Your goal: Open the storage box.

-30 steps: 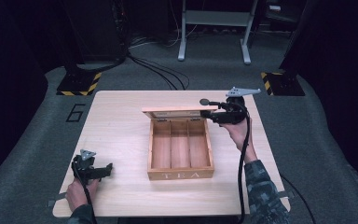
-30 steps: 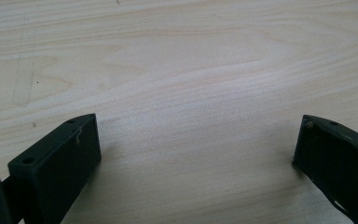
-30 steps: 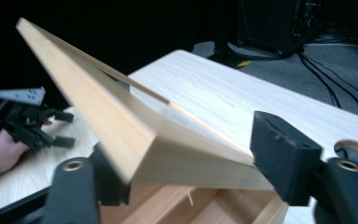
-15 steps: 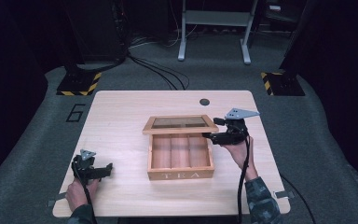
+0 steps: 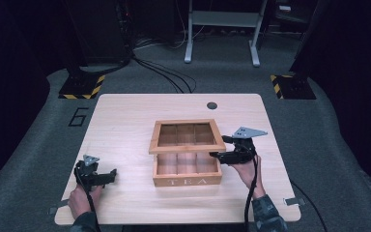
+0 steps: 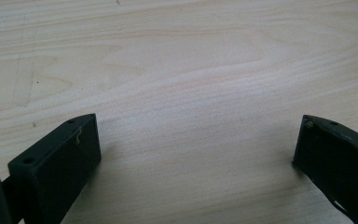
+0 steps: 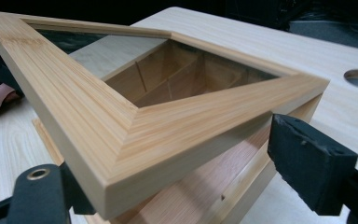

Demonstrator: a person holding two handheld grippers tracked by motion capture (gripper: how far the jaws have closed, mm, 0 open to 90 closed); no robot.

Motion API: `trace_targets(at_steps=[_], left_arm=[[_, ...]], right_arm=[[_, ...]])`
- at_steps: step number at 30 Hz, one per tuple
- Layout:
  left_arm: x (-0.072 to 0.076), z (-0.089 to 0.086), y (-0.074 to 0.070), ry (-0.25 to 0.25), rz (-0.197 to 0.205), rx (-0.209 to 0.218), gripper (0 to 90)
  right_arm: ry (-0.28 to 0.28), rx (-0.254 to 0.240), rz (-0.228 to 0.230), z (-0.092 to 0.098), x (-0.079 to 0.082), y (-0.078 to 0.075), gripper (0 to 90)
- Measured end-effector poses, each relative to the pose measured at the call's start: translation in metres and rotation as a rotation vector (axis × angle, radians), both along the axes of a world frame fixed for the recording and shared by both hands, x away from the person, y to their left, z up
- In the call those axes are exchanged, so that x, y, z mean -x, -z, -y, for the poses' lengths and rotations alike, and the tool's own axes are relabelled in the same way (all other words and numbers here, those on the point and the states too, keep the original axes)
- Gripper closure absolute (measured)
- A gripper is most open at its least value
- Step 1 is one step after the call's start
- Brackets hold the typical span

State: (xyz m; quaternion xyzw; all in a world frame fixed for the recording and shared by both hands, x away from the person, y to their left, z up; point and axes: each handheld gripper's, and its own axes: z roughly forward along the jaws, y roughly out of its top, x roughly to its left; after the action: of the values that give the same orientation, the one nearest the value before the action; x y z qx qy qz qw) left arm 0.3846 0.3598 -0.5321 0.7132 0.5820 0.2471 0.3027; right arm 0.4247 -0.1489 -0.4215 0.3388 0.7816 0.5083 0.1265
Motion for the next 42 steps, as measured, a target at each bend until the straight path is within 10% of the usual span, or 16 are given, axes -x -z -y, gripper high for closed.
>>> trace_targets(at_steps=[42], left_arm=[[0.0,0.0,0.0,0.0,0.002,0.0,0.3]], right_arm=[[-0.024,0.115,-0.136,-0.005,0.04,0.065,14.6]])
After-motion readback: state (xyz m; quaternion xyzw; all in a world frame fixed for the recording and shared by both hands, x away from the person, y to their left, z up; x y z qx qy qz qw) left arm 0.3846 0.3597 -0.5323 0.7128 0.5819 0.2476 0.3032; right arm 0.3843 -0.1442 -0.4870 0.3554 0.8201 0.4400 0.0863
